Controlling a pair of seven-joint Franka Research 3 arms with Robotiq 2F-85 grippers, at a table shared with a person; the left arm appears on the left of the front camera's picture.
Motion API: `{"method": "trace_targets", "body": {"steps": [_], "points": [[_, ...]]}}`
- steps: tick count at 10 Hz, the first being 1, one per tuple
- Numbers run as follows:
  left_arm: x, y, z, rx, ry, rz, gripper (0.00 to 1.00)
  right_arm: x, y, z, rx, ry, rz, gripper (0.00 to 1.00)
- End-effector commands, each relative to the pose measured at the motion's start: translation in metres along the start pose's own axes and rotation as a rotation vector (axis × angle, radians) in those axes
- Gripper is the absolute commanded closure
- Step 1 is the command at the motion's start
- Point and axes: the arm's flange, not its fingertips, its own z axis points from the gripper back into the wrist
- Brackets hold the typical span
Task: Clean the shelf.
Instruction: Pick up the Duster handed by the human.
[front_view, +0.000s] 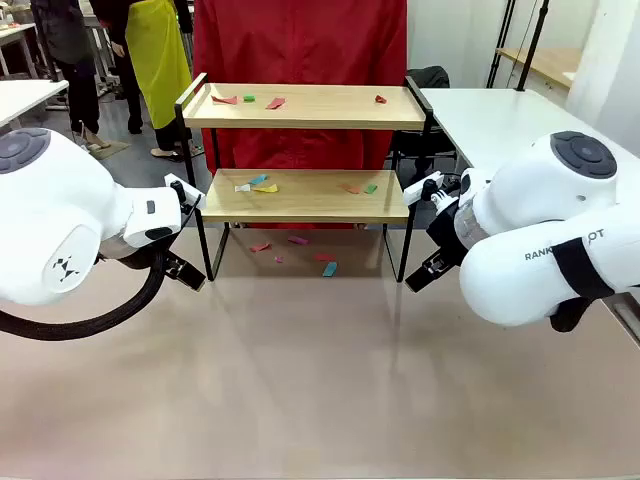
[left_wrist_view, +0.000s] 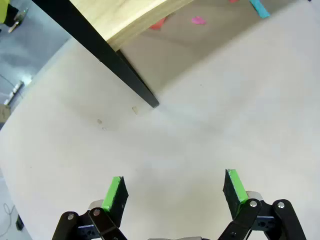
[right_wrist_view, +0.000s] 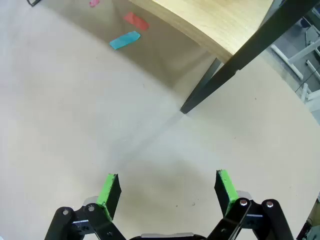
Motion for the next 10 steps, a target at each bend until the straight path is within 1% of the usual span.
{"method": "trace_targets", "body": {"steps": [1,10], "points": [[0.0,0.0,0.0,0.0,0.0,0.0,0.0,0.0,0.0,0.0,0.0,0.0,0.0,0.0],[0.0001,-0.0002,0.0,0.0,0.0,0.0,0.0,0.0,0.0001,0.0,0.0,0.0,0.001,0.0]]}}
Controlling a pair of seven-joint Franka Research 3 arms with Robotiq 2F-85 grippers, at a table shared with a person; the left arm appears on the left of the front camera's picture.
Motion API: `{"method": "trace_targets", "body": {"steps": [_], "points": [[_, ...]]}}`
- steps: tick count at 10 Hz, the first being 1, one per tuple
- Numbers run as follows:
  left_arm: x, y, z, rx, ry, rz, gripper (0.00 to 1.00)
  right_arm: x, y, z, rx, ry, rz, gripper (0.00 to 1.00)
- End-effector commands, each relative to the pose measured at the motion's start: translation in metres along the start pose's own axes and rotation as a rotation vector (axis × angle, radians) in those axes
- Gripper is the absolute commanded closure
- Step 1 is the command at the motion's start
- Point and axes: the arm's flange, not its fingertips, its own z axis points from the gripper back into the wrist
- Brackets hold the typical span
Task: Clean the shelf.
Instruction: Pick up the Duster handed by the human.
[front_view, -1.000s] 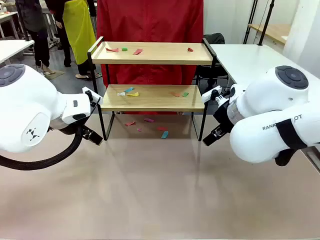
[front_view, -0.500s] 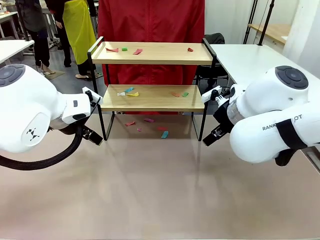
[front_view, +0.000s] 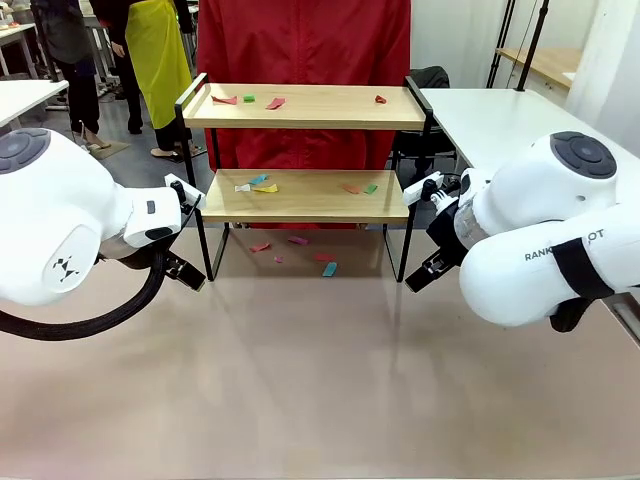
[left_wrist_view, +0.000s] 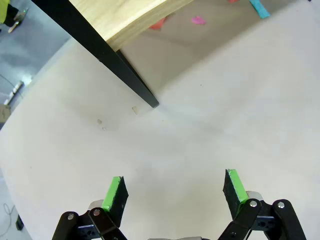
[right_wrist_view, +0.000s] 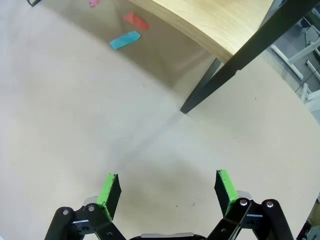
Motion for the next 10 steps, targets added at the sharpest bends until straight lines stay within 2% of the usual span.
{"method": "trace_targets", "body": {"steps": [1,4,5,6,7,10], "points": [[0.01,0.003,0.027,-0.058,-0.037,-0.008,0.0,0.016,-0.009,0.02,0.023,-0.036,0.002,0.0],[0.022,0.025,0.108,-0.137,-0.127,-0.033,0.0,0.039,-0.057,0.089,0.057,-0.182,-0.049,0.0],[0.022,0.041,0.134,-0.198,-0.155,-0.074,0.0,0.039,-0.081,0.11,0.09,-0.236,-0.069,0.0],[0.021,0.058,0.152,-0.199,-0.184,-0.091,0.0,0.038,-0.107,0.125,0.095,-0.295,-0.081,0.0],[0.013,0.076,0.165,-0.214,-0.215,-0.185,0.0,0.03,-0.133,0.135,0.132,-0.337,-0.064,0.0],[-0.007,0.158,0.168,-0.468,-0.336,-0.377,0.0,0.001,-0.233,0.124,0.298,-0.469,0.007,0.0]]}}
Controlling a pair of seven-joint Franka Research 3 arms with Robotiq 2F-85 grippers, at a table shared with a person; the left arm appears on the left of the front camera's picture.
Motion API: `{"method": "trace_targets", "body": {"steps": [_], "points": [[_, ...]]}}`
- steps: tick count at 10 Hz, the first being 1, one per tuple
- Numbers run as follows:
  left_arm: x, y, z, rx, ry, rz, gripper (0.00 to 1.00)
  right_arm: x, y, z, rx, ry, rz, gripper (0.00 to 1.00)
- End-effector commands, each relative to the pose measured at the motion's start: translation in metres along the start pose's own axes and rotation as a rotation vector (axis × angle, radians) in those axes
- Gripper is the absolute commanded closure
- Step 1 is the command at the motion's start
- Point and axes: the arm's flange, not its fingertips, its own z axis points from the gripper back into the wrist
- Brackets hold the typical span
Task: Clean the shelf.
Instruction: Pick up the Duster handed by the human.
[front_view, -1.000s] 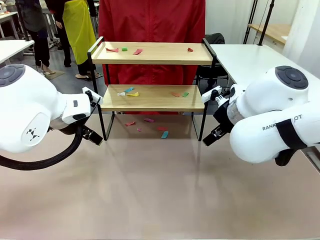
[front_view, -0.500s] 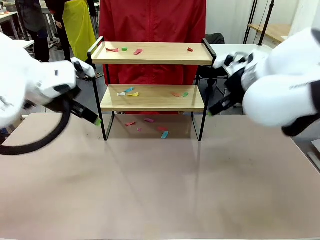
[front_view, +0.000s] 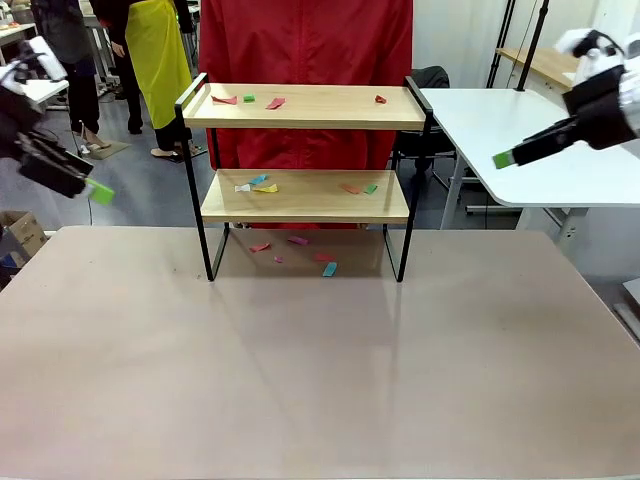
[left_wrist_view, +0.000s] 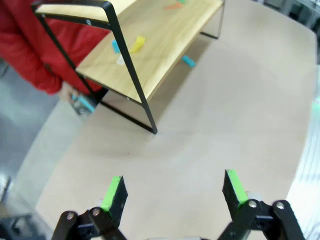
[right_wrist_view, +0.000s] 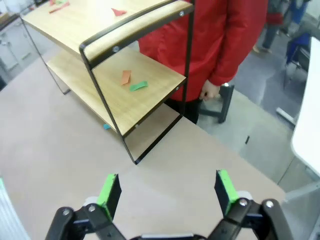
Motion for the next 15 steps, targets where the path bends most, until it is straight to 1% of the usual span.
{"method": "trace_targets", "body": {"steps": [1,2,3,4,5,9,10,11,12,13,14,15], "points": [[-0.02,0.049,0.004,-0.165,-0.103,-0.087,0.0,-0.018,-0.068,-0.017,0.169,-0.087,0.036,0.0],[-0.031,0.066,0.002,-0.134,-0.129,-0.081,0.0,-0.033,-0.092,-0.023,0.178,-0.095,0.027,0.0],[-0.04,0.079,-0.004,-0.143,-0.147,-0.114,0.0,-0.048,-0.106,-0.029,0.185,-0.122,0.039,0.0],[-0.047,0.091,-0.01,-0.133,-0.194,-0.076,0.0,-0.055,-0.107,-0.028,0.198,-0.149,0.041,0.0],[-0.045,0.059,0.011,-0.112,-0.144,-0.101,0.0,-0.051,-0.083,-0.004,0.139,-0.093,0.028,0.0],[-0.045,0.059,0.011,-0.112,-0.144,-0.101,0.0,-0.051,-0.083,-0.004,0.139,-0.093,0.028,0.0],[-0.043,0.063,0.008,-0.114,-0.124,-0.078,0.0,-0.05,-0.088,-0.007,0.143,-0.092,0.041,0.0],[-0.049,0.085,0.007,-0.228,-0.178,-0.045,0.0,-0.057,-0.117,-0.016,0.246,-0.071,0.054,0.0],[-0.058,0.107,0.002,-0.285,-0.227,-0.032,0.0,-0.069,-0.15,-0.029,0.271,-0.148,0.03,0.0],[-0.069,0.112,-0.004,-0.29,-0.287,-0.075,0.0,-0.083,-0.169,-0.039,0.266,-0.189,0.059,0.0],[-0.079,0.118,-0.01,-0.308,-0.329,-0.126,0.0,-0.095,-0.181,-0.045,0.302,-0.231,0.076,0.0],[-0.089,0.129,-0.019,-0.308,-0.387,-0.152,0.0,-0.103,-0.191,-0.051,0.319,-0.248,0.079,0.0]]}}
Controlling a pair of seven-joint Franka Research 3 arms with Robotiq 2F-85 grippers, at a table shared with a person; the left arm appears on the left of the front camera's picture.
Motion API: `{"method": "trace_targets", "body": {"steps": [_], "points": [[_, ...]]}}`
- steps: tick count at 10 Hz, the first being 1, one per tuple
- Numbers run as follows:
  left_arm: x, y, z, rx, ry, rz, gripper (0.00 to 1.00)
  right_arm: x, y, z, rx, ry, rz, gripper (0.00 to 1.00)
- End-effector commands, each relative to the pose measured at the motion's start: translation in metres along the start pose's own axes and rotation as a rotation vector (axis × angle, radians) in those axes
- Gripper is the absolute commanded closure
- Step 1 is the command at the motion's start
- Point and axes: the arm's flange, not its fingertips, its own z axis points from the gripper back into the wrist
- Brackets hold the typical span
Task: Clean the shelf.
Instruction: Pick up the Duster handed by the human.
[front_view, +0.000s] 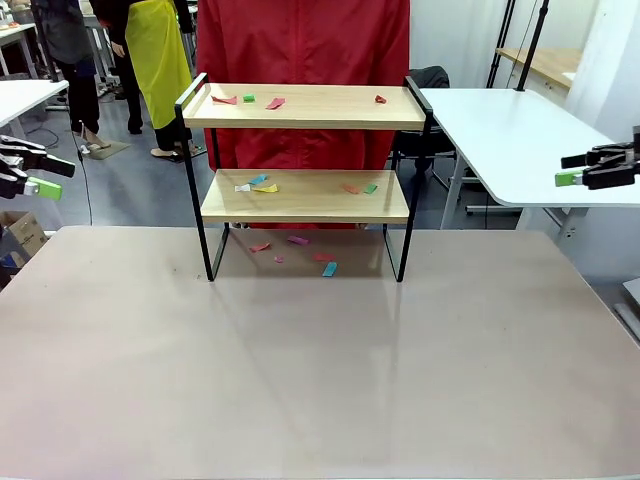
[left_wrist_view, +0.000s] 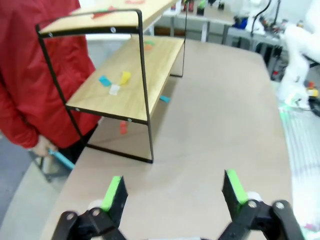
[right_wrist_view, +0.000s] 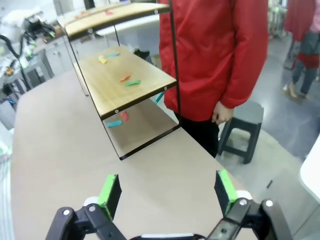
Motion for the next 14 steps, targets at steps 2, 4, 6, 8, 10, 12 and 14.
{"method": "trace_targets", "body": {"steps": [2,4,6,8,10,12,14], "points": [[-0.034,0.04,-0.004,0.005,-0.161,-0.134,0.0,-0.038,-0.063,-0.03,0.049,-0.05,0.013,0.0],[-0.048,0.052,-0.004,0.063,-0.248,-0.191,0.0,-0.05,-0.071,-0.034,0.033,-0.083,0.001,0.0],[-0.057,0.063,0.0,0.099,-0.294,-0.225,0.0,-0.057,-0.079,-0.035,0.013,-0.112,-0.016,0.0],[-0.061,0.069,0.002,0.109,-0.31,-0.211,0.0,-0.059,-0.084,-0.038,0.006,-0.132,-0.028,0.0],[-0.061,0.067,0.004,0.119,-0.317,-0.21,0.0,-0.06,-0.083,-0.039,0.006,-0.138,-0.035,0.0],[-0.066,0.072,0.002,0.111,-0.317,-0.209,0.0,-0.061,-0.087,-0.039,0.0,-0.142,-0.035,0.0],[-0.068,0.073,0.003,0.101,-0.322,-0.195,0.0,-0.06,-0.089,-0.041,0.002,-0.151,-0.035,0.0]]}}
